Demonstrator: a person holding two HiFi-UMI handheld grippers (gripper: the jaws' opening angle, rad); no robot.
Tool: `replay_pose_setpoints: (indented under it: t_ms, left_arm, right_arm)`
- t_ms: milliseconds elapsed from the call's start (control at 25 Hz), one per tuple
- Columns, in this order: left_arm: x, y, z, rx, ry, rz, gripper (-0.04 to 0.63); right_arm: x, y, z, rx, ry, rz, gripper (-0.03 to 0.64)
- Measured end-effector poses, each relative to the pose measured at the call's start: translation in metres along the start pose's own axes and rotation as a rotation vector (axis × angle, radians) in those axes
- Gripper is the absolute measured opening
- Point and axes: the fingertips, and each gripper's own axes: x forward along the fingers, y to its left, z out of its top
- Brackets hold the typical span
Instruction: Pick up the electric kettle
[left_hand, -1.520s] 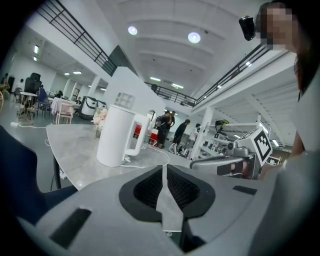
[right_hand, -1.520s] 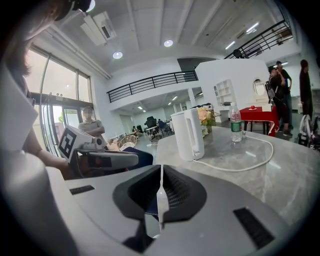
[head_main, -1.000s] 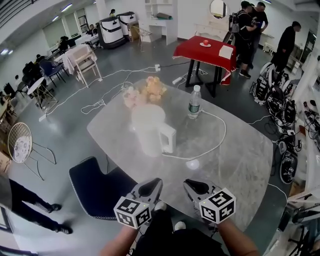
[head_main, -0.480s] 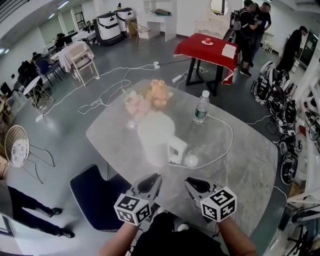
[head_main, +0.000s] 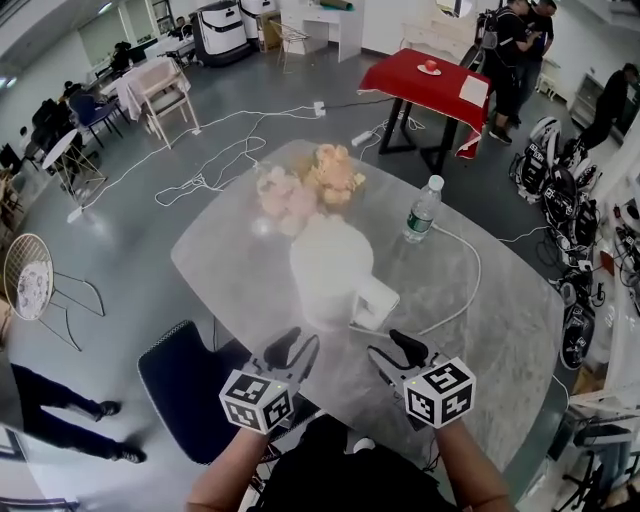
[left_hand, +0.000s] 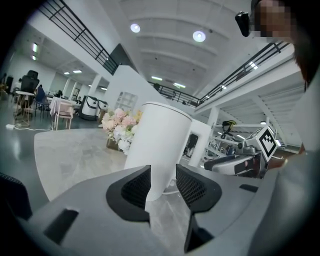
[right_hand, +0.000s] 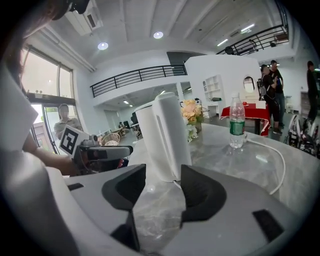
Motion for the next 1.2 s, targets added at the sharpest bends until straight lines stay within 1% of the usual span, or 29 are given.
replay_pose_setpoints:
  t_ms: [40, 160, 240, 360, 520, 640, 720, 800, 880, 920, 960, 1040, 1120, 1200]
  left_arm:
    - [0.002, 0.005, -0.001, 0.004, 0.007, -0.003, 0.139]
    - [0.009, 0.022, -0.002, 0.03, 0.027, -0.023, 0.196]
    - [0.014, 0.031, 0.0, 0.047, 0.032, -0.04, 0.221]
    - [0.022, 0.042, 0.004, 0.073, 0.033, -0.074, 0.247]
    - [0.032, 0.054, 0.004, 0.07, 0.035, -0.121, 0.267]
    - [0.038, 0.067, 0.007, 0.059, 0.029, -0.135, 0.279]
    - [0.042, 0.074, 0.005, 0.059, 0.041, -0.153, 0.281]
    - [0.046, 0.076, 0.003, 0.074, 0.056, -0.197, 0.281]
    - [0.047, 0.074, 0.0, 0.121, 0.067, -0.261, 0.281]
    - [0.047, 0.072, -0.002, 0.155, 0.076, -0.292, 0.287]
    - [0.048, 0.071, -0.005, 0.189, 0.09, -0.319, 0.295]
    - [0.052, 0.073, -0.012, 0.237, 0.128, -0.358, 0.313]
    - [0.058, 0.076, -0.015, 0.246, 0.147, -0.392, 0.328]
    - [0.063, 0.076, -0.013, 0.234, 0.136, -0.424, 0.348]
  right_arm:
    - [0.003, -0.002, -0.001, -0.002, 0.009, 0.001, 0.186]
    - [0.018, -0.01, -0.001, -0.036, 0.047, -0.007, 0.222]
    - [0.03, -0.016, 0.003, -0.06, 0.063, -0.009, 0.236]
    - [0.045, -0.021, 0.013, -0.092, 0.07, 0.004, 0.238]
    - [0.063, -0.023, 0.014, -0.132, 0.104, 0.041, 0.238]
    - [0.075, -0.025, 0.014, -0.215, 0.13, 0.033, 0.237]
    - [0.082, -0.028, 0.013, -0.249, 0.147, 0.02, 0.237]
    - [0.087, -0.03, 0.011, -0.264, 0.165, 0.019, 0.236]
    - [0.092, -0.03, 0.01, -0.289, 0.179, 0.022, 0.236]
    - [0.093, -0.03, 0.01, -0.303, 0.183, 0.023, 0.222]
    - [0.095, -0.03, 0.01, -0.314, 0.185, 0.026, 0.186]
    - [0.096, -0.029, 0.01, -0.317, 0.187, 0.04, 0.14]
    - [0.097, -0.029, 0.01, -0.306, 0.187, 0.06, 0.137]
    - [0.096, -0.029, 0.01, -0.302, 0.191, 0.077, 0.13]
